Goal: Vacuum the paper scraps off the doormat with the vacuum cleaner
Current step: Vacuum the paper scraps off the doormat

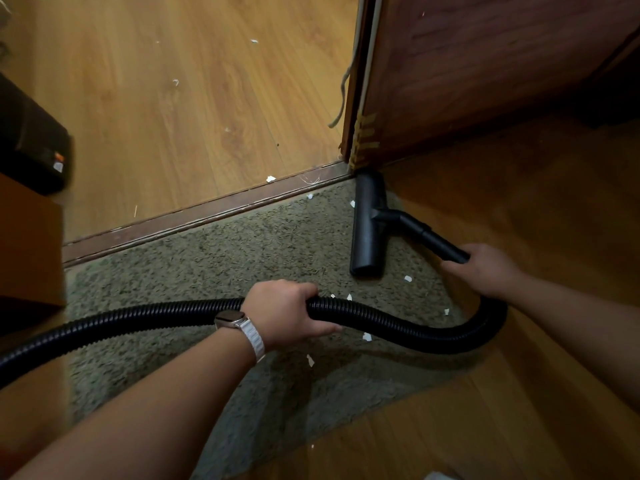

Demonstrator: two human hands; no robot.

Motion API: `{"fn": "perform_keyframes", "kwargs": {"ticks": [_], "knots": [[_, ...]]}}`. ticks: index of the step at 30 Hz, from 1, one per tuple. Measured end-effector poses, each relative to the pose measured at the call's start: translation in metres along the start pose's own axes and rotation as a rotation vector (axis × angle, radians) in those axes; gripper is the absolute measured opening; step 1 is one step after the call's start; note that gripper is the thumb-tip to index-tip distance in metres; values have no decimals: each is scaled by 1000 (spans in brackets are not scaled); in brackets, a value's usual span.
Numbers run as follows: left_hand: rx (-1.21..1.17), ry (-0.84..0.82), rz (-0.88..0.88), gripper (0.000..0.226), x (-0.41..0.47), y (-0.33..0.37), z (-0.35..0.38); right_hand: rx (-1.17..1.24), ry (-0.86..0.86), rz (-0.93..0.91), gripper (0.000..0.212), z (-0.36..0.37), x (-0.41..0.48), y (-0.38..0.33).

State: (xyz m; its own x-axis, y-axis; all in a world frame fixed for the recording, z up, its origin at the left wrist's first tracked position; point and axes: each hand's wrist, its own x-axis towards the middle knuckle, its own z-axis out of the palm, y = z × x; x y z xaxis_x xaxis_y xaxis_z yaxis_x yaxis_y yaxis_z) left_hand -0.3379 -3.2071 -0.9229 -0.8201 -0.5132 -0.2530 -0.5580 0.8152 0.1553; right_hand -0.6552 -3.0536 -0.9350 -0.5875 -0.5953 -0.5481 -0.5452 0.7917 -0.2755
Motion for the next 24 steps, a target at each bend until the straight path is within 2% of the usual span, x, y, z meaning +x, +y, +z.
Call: {"fn": "perform_keyframes", "kwargs": {"ticks": [8,14,24], "knots": [[24,-38,40,62,-7,-4,0,-159,-93,-159,21,10,-7,-37],[49,-29,46,61,-9,-6,-5,-228,-75,-197,21,7,-5,-48],[-5,10,-10,60,-5,-8,-6,-88,76,-143,33,-18,29,-50]]}}
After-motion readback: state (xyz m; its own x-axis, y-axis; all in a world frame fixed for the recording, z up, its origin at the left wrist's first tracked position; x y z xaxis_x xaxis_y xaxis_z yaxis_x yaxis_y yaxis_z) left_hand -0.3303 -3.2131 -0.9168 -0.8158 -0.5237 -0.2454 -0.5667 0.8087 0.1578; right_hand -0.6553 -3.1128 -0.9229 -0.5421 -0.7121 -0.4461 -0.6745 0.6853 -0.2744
